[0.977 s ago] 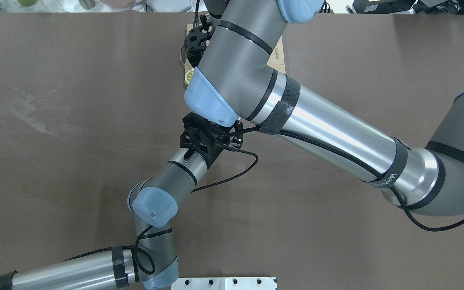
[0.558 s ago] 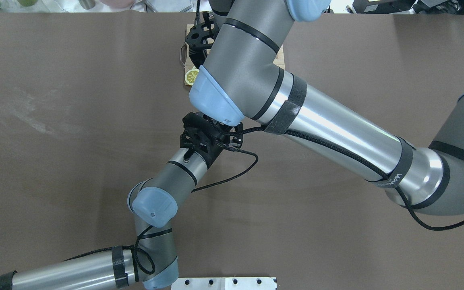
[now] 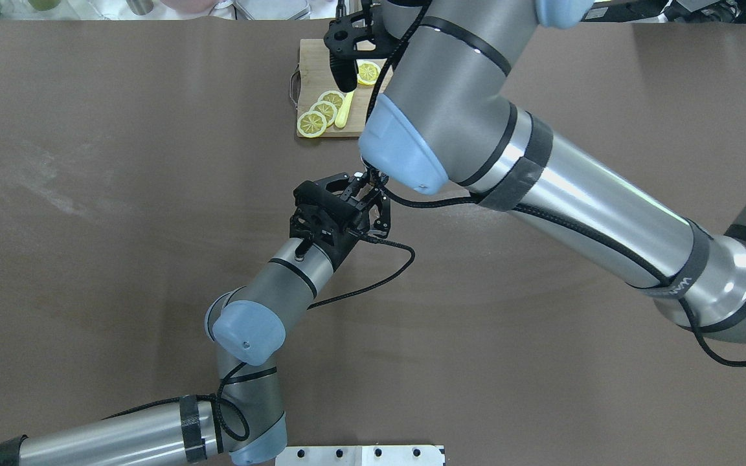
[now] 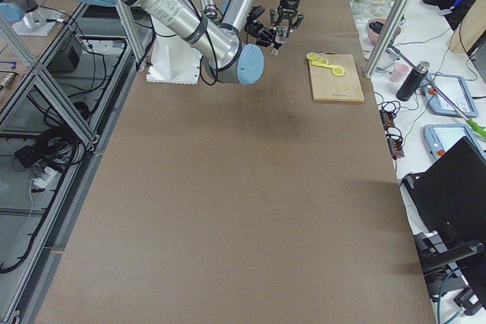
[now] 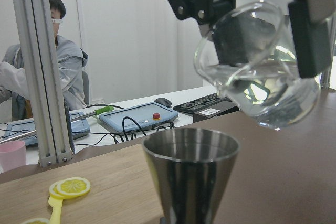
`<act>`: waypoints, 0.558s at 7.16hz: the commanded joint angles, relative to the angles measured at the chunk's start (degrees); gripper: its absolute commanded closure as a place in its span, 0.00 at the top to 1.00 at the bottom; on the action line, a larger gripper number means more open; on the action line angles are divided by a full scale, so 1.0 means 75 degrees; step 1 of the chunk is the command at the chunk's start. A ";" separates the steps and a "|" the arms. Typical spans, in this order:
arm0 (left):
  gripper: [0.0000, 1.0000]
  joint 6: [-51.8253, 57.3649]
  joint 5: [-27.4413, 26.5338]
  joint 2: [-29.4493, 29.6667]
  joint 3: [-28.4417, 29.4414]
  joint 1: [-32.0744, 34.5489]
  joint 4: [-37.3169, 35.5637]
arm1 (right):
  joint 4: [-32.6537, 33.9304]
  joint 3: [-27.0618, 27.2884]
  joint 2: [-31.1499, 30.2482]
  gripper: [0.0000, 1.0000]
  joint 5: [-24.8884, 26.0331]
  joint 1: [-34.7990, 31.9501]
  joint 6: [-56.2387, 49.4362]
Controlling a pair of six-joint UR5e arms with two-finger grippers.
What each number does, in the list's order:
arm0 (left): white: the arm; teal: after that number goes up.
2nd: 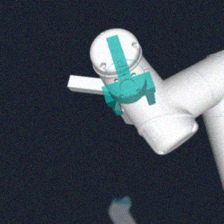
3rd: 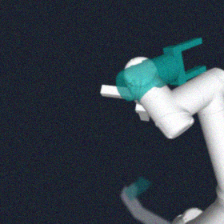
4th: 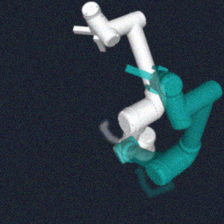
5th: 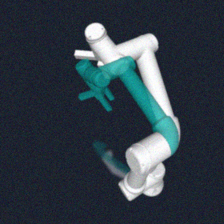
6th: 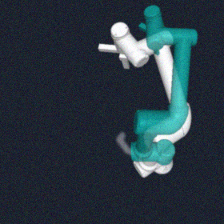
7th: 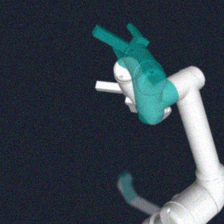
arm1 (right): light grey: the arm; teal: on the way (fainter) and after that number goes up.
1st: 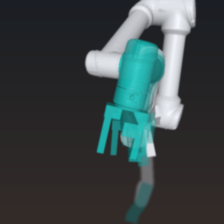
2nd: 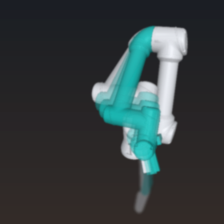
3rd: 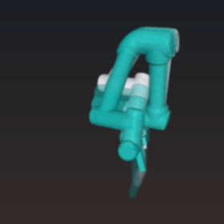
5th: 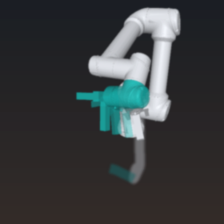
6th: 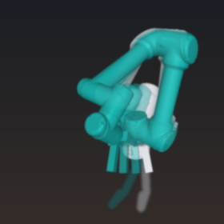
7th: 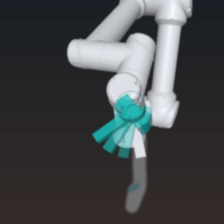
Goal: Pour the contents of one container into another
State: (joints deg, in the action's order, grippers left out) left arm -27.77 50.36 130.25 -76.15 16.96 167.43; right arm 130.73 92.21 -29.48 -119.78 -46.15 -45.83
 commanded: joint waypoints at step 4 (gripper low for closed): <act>0.00 0.0000 0.0653 -0.0070 -0.0054 0.0000 0.0000 | -0.2225 0.1438 -0.2042 0.00 -0.0984 -0.0935 0.0063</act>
State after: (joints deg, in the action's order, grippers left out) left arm -27.83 52.40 129.93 -76.32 16.96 167.43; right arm 119.37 101.20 -40.71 -125.28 -51.99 -45.68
